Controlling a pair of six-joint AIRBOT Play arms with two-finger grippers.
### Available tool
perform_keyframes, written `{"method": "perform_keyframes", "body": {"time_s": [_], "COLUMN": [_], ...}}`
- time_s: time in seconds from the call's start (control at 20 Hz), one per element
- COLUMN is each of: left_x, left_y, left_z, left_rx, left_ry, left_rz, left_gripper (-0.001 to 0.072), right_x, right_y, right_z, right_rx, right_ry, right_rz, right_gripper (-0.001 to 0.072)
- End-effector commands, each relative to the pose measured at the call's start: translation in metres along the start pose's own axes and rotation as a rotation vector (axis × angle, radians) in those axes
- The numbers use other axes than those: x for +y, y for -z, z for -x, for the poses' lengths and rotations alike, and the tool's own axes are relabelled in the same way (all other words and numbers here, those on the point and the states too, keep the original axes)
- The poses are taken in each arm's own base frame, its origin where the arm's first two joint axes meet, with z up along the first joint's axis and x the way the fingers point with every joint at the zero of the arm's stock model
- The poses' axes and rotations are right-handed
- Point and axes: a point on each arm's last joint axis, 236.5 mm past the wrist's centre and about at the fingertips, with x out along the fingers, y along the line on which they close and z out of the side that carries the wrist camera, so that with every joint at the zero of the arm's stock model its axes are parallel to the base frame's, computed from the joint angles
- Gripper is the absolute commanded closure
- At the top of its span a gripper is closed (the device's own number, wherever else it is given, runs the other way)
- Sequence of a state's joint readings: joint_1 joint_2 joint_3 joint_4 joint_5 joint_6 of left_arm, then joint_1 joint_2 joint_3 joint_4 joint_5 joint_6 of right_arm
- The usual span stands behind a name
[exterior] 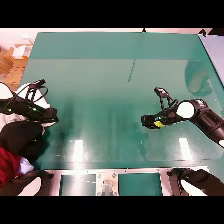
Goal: Fold the shirts.
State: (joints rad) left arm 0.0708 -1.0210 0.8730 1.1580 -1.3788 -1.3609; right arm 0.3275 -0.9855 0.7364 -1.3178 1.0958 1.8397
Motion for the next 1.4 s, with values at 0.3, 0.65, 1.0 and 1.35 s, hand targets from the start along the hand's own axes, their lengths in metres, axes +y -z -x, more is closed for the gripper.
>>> {"method": "perform_keyframes", "body": {"time_s": [0.3, 0.65, 1.0, 1.35], "left_x": [0.001, -0.005, 0.01, 0.119], "left_y": [-0.001, -0.017, -0.082, -0.153], "left_z": [0.0, 0.0, 0.014, 0.087], "left_rx": [-0.001, -0.07, -0.353, -0.647], "left_ry": [0.0, 0.022, -0.04, -0.617], "left_rz": [0.001, 0.01, 0.014, -0.188], "left_gripper": [0.0678, 0.0678, 0.0678, -0.0013], "right_x": [-0.001, -0.001, -0.001, 0.002], "right_y": [0.001, 0.001, 0.001, -0.009], "right_z": [-0.002, -0.002, -0.002, -0.002], "right_rx": [0.003, 0.002, 0.002, -0.041], "right_ry": [0.001, 0.001, 0.001, -0.01], "right_rz": [-0.001, -0.001, -0.001, -0.001], "right_gripper": [0.0697, 0.0697, 0.0697, 0.0695]}}
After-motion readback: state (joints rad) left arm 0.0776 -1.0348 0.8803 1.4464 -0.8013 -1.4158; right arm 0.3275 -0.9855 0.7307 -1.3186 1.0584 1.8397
